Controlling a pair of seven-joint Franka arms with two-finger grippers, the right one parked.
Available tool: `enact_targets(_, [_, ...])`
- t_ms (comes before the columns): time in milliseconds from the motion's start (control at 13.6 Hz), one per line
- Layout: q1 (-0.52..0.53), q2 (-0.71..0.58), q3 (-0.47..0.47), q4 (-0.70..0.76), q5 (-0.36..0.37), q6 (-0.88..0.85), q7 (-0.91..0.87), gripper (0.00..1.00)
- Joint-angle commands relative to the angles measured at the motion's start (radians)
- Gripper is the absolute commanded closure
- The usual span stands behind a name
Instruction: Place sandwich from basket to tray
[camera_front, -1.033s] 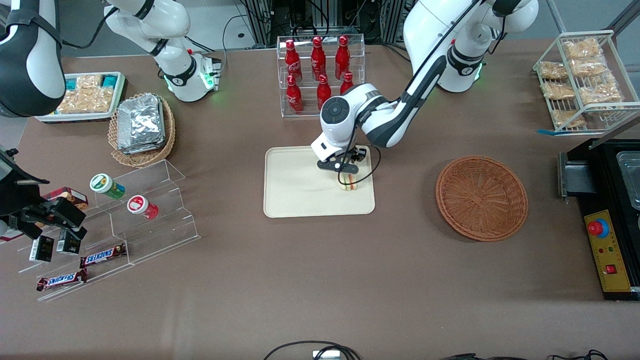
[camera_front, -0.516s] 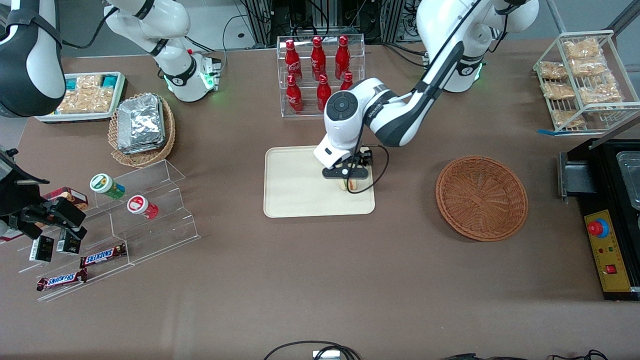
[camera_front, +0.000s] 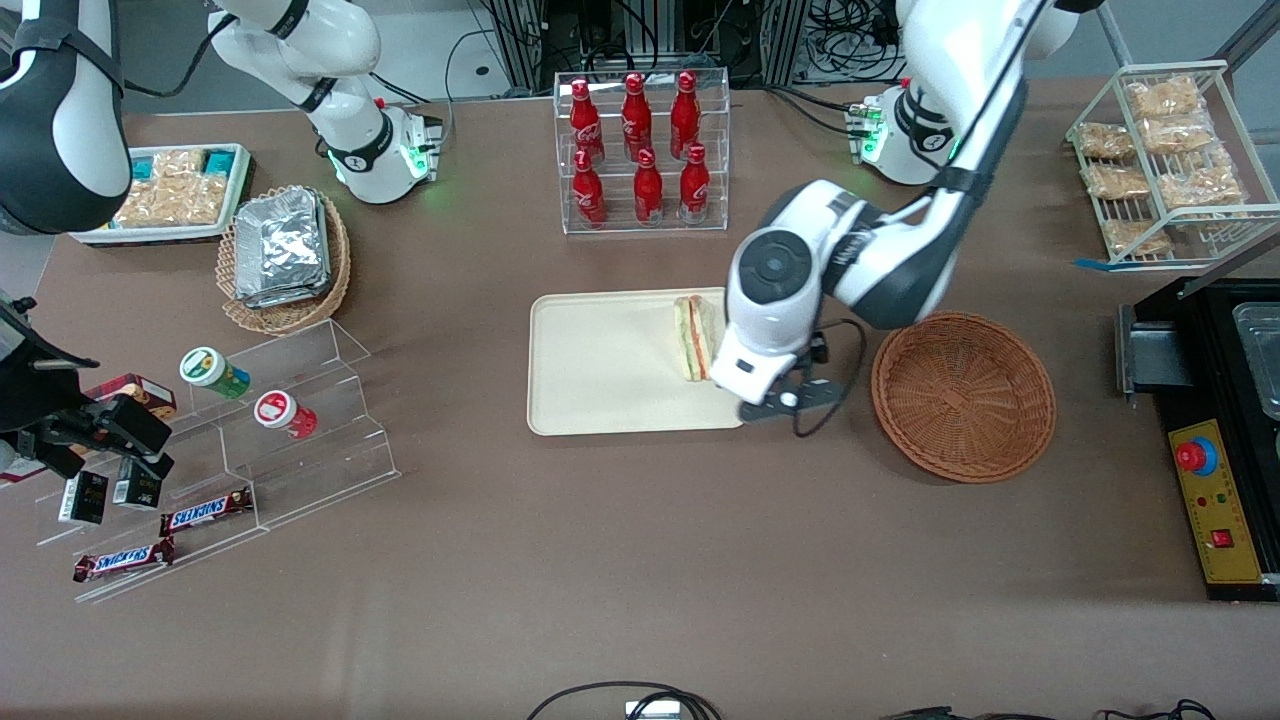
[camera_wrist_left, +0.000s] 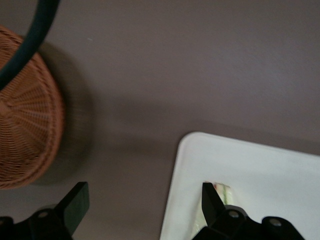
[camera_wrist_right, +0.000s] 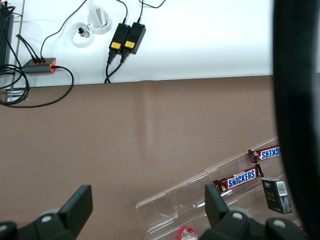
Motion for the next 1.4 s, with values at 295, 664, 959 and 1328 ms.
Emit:
enact_targets(295, [0.197, -0.069, -0.011, 0.107, 0.008, -0.191, 0.164, 0.01])
enact_targets(664, [0.328, -0.167, -0.011, 0.136, -0.007, -0.394, 0.410, 0.00])
enact_targets(959, [0.397, -0.249, -0.008, 0.112, -0.053, -0.425, 0.532, 0.00])
enact_targets(1328, [0.412, -0.374, 0.078, 0.029, -0.131, -0.425, 0.722, 0.00])
